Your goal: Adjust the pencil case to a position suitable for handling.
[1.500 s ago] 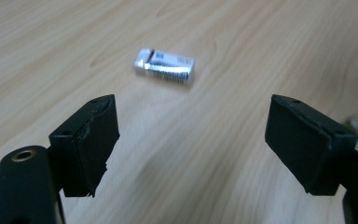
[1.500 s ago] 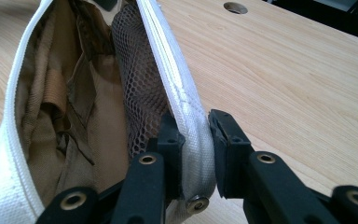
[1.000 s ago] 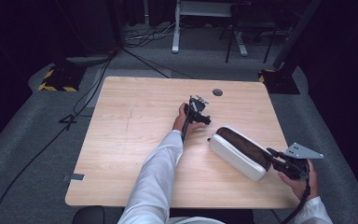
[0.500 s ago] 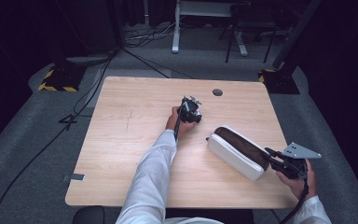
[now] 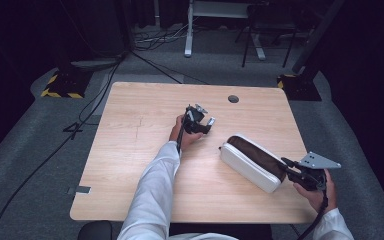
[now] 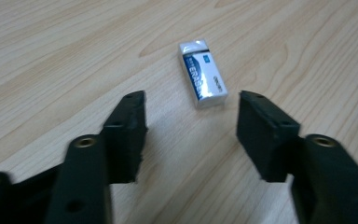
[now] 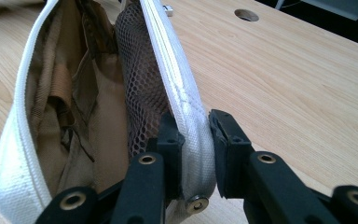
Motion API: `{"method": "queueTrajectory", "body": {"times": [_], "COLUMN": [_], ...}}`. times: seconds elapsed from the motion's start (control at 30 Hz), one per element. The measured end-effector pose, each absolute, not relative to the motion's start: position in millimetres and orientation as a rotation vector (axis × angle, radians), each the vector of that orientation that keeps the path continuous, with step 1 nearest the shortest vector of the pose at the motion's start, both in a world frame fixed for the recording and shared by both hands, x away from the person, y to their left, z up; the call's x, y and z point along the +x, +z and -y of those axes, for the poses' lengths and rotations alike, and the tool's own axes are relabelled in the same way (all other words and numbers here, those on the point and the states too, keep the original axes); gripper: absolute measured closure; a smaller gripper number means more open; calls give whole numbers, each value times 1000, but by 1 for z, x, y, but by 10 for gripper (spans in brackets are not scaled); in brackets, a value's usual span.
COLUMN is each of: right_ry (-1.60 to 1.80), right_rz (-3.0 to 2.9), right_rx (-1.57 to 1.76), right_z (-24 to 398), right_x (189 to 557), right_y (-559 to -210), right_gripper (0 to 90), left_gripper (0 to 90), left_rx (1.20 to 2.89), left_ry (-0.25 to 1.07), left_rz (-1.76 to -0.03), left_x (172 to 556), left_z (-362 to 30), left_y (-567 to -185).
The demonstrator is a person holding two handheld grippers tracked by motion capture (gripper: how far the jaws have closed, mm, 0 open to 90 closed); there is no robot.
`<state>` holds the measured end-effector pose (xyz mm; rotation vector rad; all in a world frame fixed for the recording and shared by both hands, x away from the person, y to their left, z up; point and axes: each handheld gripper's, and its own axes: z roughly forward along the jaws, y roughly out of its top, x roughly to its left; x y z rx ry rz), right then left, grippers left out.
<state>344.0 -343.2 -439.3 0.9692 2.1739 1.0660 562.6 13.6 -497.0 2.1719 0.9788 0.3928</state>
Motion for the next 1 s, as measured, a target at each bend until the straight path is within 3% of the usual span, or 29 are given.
{"method": "queueTrajectory", "body": {"times": [0.1,0.23,0.33,0.43,0.5,0.73,1.0], "right_ry": [1072,1076,1078,1078,1079,1081,1090], "right_rz": [-2173,-2174,-2173,-2174,-2172,-2171,-2184], "right_rx": [969,966,963,966,964,962,955], "right_z": [344,344,344,345,345,344,335], "right_x": [345,344,345,345,345,345,351], "right_y": [-440,-440,-441,-441,-441,-441,-441], "right_gripper": [747,747,748,748,748,748,748], "left_gripper": [288,311,406,640,720,725,725], "left_rx": [2163,2164,2154,2155,2169,2206,2222], "left_ry": [407,410,405,399,390,332,287], "left_rz": [-997,-1015,-1002,-971,-944,-864,-784], "left_x": [565,569,570,571,569,554,508], "left_z": [-4,6,10,9,7,-10,-62], "left_y": [-499,-501,-501,-500,-500,-499,-500]}}
